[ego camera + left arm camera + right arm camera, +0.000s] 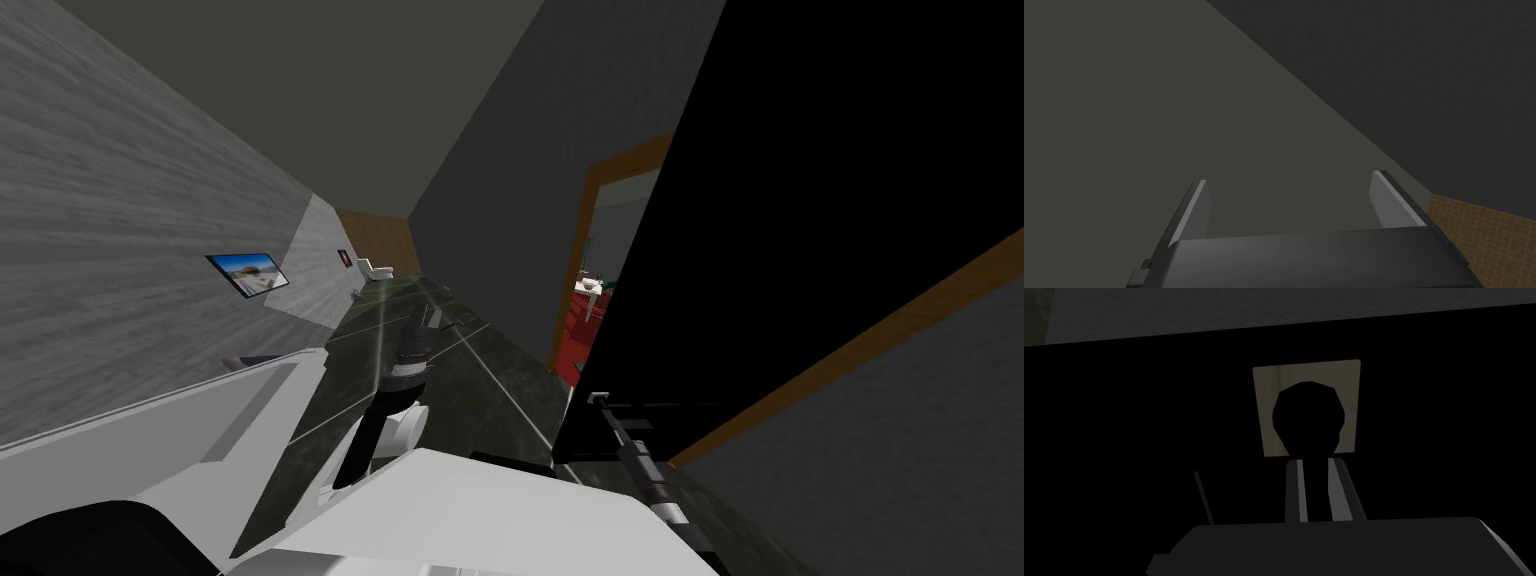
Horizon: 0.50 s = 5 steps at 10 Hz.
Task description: Pull the door open
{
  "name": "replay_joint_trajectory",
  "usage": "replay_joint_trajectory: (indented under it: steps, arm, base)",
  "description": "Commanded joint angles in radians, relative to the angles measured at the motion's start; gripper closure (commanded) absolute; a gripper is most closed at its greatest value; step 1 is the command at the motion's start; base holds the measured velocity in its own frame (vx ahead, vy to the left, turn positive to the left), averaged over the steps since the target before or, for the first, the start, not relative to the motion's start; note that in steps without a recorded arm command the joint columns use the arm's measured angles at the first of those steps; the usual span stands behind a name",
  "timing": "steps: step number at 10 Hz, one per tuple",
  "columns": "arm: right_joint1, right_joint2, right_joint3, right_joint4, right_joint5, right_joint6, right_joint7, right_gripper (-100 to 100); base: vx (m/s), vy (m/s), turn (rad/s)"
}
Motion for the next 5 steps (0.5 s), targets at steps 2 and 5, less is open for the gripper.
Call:
replay_joint_trajectory:
  steps: [2, 5]
  arm:
    - [0.008, 0.029, 0.009, -0.063, 0.031, 0.054, 0.008, 100]
    - [0.008, 0.047, 0.006, -0.114, 0.053, 0.098, 0.015, 100]
  base:
    - [-0.166, -0.091, 0.073]
    - [-0.155, -0.125, 0.056]
